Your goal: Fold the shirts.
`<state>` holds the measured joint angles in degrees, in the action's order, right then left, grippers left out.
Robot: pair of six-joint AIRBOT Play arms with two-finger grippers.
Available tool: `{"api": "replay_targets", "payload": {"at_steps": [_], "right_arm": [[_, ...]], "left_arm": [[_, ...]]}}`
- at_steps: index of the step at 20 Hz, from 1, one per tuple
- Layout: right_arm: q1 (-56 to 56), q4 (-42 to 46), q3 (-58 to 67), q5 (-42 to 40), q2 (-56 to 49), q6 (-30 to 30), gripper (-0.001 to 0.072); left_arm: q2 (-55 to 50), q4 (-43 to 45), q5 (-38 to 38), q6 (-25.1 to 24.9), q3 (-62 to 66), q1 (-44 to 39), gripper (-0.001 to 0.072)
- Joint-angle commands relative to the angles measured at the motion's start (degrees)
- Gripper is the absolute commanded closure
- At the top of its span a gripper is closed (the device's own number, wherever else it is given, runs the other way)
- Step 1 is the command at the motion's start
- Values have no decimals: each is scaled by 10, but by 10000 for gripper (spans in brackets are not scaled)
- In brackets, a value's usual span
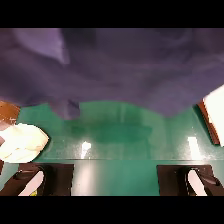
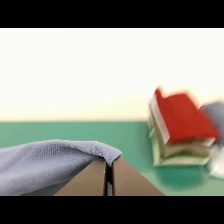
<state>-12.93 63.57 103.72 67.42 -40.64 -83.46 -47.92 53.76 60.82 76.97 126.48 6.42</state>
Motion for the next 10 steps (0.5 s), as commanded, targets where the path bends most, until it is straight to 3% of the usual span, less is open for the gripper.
{"api": "replay_targets", "payload": {"at_steps": [1,5,10], "right_arm": [[-19,26,102,63,-15,0,697],[-34,25,179,166,-77,0,697],[-31,5,76,206,-160,23,698]], "left_arm": [[38,-15,-12,28,27,0,687],[40,0,63,62,10,0,687],[27,11,121,67,-222,0,686]]}}
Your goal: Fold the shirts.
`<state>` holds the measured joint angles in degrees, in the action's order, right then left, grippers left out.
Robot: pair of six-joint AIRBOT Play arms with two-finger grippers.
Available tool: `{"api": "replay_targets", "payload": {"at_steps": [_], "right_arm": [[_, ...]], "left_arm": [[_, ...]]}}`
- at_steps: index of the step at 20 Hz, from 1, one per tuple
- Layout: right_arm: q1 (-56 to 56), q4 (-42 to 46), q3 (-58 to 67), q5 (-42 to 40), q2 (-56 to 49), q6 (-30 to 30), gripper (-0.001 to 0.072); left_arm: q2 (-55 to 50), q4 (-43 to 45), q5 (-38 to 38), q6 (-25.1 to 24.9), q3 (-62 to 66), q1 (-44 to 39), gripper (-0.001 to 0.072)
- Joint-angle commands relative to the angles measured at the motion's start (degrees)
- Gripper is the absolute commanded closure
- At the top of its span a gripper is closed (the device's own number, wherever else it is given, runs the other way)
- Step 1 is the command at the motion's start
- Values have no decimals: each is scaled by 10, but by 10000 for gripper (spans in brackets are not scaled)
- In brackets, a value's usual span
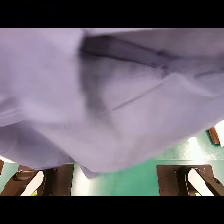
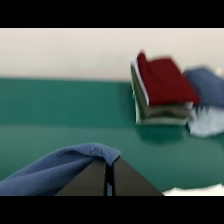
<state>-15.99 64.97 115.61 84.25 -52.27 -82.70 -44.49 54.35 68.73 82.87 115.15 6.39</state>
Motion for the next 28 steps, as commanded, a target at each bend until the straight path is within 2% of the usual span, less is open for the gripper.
{"api": "replay_targets", "payload": {"at_steps": [1,2,5,8,13,14,16,19,22,25,28], "right_arm": [[6,-4,-66,44,-66,20,698],[17,1,-90,42,-94,21,698],[67,52,-151,27,-180,23,698],[119,94,-175,-5,-284,22,698],[148,100,-139,-114,-444,-13,697],[148,100,-124,-138,-465,-27,698],[148,95,-89,-170,-499,-39,698],[148,94,-49,-178,-525,-39,698],[148,97,-46,-148,-522,-39,698],[149,98,-56,-65,-518,-38,698],[149,101,-130,-68,-493,-38,698]], "left_arm": [[-21,9,50,7,-156,0,686],[-42,12,49,6,-205,0,686],[-133,19,36,-43,-308,0,686],[-261,24,7,-73,-335,0,686],[-429,20,-146,-114,-325,0,685],[-447,19,-173,-115,-319,0,685],[-471,-2,-217,-149,-306,0,686],[-476,-34,-268,-189,-300,0,685],[-473,-33,-224,-212,-293,0,686],[-473,-1,-123,-216,-292,0,686],[-473,30,-75,-212,-305,0,686]]}}
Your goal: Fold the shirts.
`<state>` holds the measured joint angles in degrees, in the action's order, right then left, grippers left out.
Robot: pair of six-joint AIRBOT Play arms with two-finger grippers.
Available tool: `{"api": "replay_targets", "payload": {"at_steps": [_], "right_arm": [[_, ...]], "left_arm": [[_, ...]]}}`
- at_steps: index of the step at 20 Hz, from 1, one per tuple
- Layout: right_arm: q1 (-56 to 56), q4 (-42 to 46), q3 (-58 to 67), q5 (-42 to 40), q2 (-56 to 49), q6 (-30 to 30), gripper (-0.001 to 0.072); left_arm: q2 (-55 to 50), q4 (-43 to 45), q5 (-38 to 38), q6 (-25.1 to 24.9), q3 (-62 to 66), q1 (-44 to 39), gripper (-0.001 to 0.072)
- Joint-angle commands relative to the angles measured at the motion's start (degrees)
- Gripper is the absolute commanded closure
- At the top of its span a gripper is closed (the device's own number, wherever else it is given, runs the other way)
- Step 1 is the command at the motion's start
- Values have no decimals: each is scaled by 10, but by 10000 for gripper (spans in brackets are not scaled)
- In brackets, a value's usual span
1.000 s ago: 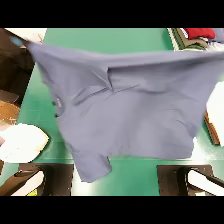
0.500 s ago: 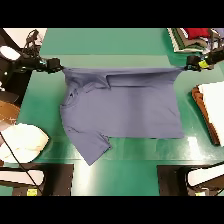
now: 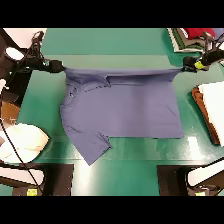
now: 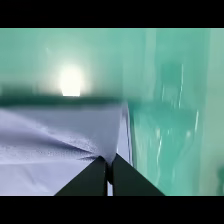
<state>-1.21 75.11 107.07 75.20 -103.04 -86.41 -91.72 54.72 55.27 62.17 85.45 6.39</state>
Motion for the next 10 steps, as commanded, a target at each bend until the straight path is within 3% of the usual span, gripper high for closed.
{"api": "replay_targets", "payload": {"at_steps": [1,7,10], "right_arm": [[2,0,-78,12,27,-1,698],[30,-1,-220,-69,75,-1,697],[28,-5,-245,-71,75,-1,696]], "left_arm": [[-1,29,59,-4,-19,0,686],[-1,73,50,4,-84,0,685],[-1,87,61,5,-84,1,683]]}}
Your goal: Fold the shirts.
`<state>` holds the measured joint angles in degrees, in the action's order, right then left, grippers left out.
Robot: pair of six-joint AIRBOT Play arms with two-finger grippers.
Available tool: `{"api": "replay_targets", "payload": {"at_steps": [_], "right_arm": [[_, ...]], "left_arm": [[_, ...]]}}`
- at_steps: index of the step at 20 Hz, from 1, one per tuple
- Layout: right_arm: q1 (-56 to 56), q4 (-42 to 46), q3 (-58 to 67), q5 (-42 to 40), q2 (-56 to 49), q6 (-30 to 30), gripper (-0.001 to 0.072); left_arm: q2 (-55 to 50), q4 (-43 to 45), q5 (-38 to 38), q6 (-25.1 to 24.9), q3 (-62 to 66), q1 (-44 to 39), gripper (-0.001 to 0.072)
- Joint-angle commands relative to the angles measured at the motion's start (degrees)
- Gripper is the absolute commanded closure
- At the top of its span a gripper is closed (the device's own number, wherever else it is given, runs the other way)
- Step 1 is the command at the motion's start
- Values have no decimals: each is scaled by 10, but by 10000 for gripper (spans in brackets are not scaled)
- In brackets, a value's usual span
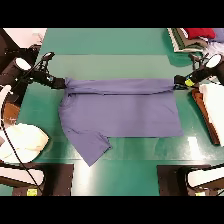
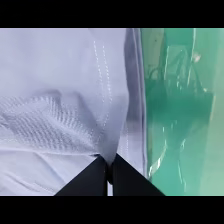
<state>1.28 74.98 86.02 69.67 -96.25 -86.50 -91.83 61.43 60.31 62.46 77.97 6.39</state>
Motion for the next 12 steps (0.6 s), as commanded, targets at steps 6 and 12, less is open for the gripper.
{"api": "replay_targets", "payload": {"at_steps": [6,12], "right_arm": [[0,-3,-1,80,13,8,273],[-30,-102,-150,105,153,68,273]], "left_arm": [[9,29,92,62,0,14,166],[155,28,138,113,-138,57,166]]}}
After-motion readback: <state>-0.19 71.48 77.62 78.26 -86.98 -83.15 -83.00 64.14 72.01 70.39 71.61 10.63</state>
